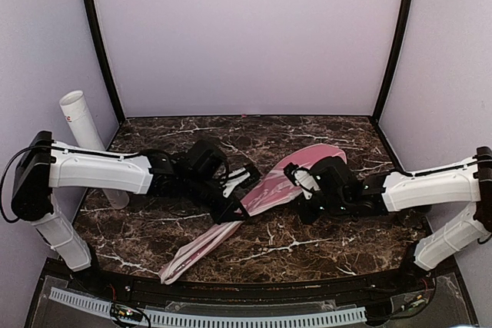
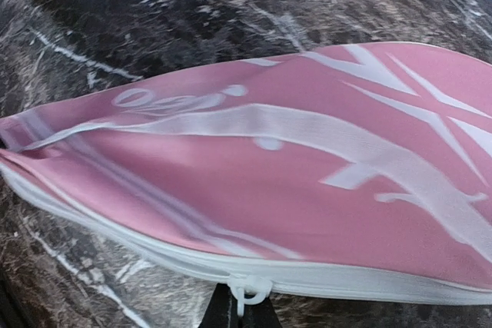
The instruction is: Pack up the badminton gear
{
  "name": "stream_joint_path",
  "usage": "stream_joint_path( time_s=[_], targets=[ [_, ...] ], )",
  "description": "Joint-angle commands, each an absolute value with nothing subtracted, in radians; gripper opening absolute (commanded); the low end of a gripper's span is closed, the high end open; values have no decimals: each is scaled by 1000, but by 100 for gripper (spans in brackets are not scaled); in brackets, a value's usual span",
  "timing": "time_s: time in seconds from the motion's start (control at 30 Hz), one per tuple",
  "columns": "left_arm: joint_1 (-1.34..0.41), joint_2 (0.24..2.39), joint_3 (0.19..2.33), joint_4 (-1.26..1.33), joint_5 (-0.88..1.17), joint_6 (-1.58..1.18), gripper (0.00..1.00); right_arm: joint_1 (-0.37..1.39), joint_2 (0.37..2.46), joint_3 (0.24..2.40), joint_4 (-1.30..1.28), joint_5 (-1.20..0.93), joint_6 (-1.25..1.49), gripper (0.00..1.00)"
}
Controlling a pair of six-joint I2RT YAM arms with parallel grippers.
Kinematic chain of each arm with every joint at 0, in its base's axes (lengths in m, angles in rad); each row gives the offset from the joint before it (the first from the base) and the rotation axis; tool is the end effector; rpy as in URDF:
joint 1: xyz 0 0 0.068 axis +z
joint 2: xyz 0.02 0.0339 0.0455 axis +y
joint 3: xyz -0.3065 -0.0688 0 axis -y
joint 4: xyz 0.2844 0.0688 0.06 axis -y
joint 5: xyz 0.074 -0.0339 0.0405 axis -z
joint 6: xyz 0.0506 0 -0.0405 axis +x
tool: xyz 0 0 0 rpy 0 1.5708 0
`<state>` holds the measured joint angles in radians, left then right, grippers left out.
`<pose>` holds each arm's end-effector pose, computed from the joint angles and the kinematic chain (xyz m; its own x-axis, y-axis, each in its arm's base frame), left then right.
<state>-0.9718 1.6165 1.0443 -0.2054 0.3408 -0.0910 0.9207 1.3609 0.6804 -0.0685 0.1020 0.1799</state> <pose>0.2072 -0.3335 0.2308 -0.4769 0.5466 -0.6883 0.8730 0.3859 -0.2983 0.1893 0.2405 0.1963 -0.5391 -0.4149 -0.7330 -0.6610 0.7478 0.0628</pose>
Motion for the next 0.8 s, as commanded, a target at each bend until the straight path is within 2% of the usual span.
stream_joint_path(
  time_s=[0.0, 0.2, 0.3, 0.37, 0.47, 0.53, 0.6, 0.77],
  targets=[
    [-975, 1653, 1130, -69, 381, -74, 0, 1013, 1399, 730, -37, 23, 277, 0],
    [-977, 1732, 1170, 22, 401, -85, 0, 1080, 1429, 747, 71, -10, 435, 0],
    [-978, 1736, 1155, 66, 397, -93, 0, 1079, 1426, 747, 79, 46, 499, 0],
    [-977, 1718, 1138, 73, 365, -89, 11, 1068, 1415, 744, 61, 92, 532, 0],
    [-978, 1653, 1083, 65, 306, -80, 37, 1032, 1388, 738, 27, 129, 566, 0],
    [-978, 1594, 1023, 51, 268, -83, 50, 1001, 1372, 734, 5, 143, 578, 0],
    [-979, 1527, 955, 25, 237, -101, 58, 969, 1365, 728, -8, 153, 586, 0],
    [-1007, 1334, 758, -44, 189, -160, 67, 895, 1384, 722, -24, 152, 591, 0]
  ],
)
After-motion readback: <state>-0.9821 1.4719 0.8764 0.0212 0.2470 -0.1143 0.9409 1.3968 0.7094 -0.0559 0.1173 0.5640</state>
